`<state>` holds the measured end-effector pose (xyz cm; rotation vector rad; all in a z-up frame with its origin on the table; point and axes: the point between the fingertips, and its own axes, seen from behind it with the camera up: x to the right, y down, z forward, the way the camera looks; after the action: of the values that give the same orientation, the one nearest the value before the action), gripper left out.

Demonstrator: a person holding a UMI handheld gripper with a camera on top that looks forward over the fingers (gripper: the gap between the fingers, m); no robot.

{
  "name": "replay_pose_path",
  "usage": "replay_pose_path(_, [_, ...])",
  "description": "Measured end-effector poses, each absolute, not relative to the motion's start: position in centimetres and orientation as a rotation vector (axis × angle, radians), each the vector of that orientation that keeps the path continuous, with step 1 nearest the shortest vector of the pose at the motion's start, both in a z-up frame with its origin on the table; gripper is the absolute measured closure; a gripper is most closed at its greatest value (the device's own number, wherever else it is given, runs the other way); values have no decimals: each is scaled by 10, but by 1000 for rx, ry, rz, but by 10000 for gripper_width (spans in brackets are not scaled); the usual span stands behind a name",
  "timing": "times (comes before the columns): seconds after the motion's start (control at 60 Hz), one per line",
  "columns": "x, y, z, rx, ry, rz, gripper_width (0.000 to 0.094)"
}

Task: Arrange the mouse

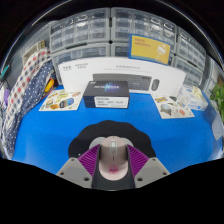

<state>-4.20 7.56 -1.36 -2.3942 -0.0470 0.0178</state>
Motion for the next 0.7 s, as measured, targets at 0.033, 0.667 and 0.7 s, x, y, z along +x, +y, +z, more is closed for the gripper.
replay_pose_path(0.033, [-42, 76, -13, -2392, -38, 19, 500])
replay_pose_path(0.667, [-62, -1, 134, -2265, -3, -15, 120])
replay_pose_path(0.7, [-66, -13, 142, -2253, -1, -16, 119])
